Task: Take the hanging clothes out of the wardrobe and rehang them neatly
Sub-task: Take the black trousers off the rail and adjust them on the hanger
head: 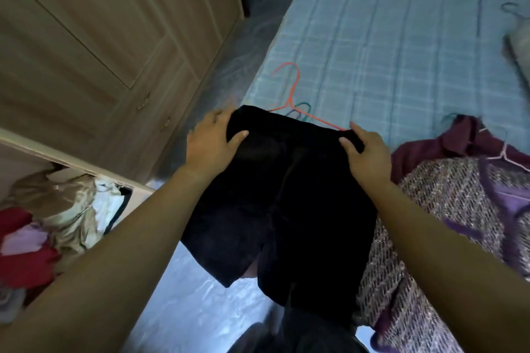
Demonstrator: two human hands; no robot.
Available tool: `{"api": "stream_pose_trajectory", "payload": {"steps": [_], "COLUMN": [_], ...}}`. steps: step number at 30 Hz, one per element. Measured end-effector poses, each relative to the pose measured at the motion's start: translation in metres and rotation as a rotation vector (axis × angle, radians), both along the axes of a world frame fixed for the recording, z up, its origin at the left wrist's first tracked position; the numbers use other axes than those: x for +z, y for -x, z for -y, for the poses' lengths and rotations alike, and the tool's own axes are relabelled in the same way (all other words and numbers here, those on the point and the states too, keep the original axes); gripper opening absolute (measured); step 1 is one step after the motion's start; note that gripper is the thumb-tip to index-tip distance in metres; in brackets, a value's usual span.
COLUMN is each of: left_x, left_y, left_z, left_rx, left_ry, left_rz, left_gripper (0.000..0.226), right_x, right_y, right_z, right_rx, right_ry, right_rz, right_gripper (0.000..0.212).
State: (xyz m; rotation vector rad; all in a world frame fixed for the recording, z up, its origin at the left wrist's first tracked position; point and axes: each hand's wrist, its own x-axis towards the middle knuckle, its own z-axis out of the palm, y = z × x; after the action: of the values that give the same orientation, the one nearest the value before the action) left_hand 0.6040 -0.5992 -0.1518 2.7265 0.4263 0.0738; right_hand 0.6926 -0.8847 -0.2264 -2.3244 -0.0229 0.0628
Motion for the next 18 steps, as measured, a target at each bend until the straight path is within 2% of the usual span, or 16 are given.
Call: {"api": "stream_pose_trajectory", "payload": {"steps": [2,4,8,14,18], "left_x": [-0.015,-0.024,-0.034,-0.031,-0.018], "left_y": [0.003,0.020,0.077,0.173,0.239], "left_z": [0.003,0.007,0.004,-0.025,-0.059], "left_rx": [0.001,0.013,0.058,0.264,0.411], "left_ry": [0.010,-0.018,-0.041,-0.028,-0.011], "left_rz": [-0.117,-0.183,-0.260,-0.319,-0.276], "left_gripper": [0.067,0.066,0.066,0.070,0.078], "right_x": [-0.017,-0.023,-0.024,0.002,0.024], "right_y": [-0.002,0.008,0.049,0.116,0.158], "right_z": [-0.001,-0.008,-0.033,-0.115,-0.190], "right_rx": [0.157,0.284,0.540,0.795,0.969], "right_ry": [0.228,0.330,0.388,0.437,0.422], "right_rz": [-0.045,-0.093,-0.070,0.001,0.061], "right_gripper": [0.057,0.065,0.082,0.078,0.077]}}
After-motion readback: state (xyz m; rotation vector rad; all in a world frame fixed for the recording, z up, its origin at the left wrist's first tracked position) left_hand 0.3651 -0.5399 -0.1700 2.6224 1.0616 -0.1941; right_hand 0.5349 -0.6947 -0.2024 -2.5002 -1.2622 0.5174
